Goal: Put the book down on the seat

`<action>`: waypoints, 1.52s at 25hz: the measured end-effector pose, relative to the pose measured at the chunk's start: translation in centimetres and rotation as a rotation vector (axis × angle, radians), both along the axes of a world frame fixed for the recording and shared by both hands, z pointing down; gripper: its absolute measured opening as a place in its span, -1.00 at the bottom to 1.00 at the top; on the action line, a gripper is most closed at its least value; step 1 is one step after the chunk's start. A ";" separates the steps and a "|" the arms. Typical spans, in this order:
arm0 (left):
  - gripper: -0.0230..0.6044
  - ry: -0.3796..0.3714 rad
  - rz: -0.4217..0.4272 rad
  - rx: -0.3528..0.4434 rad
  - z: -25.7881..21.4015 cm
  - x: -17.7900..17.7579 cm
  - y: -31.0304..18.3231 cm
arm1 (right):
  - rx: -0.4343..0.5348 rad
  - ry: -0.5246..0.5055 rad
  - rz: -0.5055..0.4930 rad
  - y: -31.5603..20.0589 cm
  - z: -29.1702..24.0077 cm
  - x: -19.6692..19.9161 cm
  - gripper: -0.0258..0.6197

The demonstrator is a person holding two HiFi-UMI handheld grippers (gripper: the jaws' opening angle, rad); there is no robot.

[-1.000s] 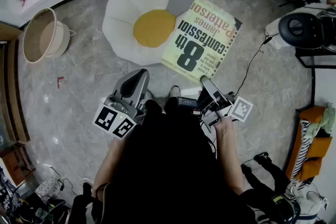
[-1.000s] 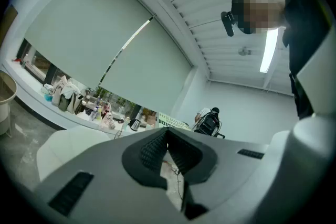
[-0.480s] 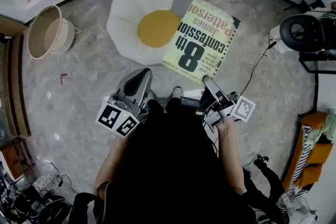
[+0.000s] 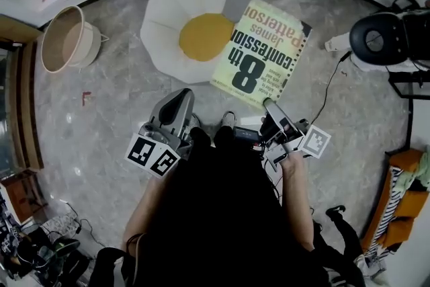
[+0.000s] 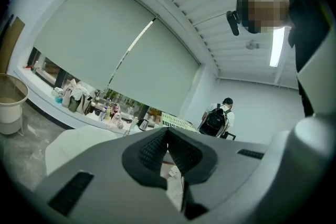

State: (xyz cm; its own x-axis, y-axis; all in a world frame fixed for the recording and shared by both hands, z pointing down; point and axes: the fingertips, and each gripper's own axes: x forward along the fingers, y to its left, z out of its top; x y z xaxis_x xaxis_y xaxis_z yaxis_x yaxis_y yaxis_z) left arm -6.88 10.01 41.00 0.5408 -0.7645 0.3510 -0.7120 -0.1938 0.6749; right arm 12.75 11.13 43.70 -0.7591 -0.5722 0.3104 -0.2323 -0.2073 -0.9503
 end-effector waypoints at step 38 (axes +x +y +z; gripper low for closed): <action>-0.89 -0.036 0.070 0.078 0.4 1.2 -0.4 | 0.008 0.002 0.052 -0.1 -0.4 -0.5 -0.36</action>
State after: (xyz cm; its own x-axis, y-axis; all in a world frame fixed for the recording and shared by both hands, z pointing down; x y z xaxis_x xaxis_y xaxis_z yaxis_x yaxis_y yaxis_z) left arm -5.69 9.62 41.40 0.5820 -0.7509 0.3122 -0.7184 -0.2949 0.6300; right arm 12.24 11.07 43.33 -0.7276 -0.6132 0.3075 -0.2236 -0.2118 -0.9514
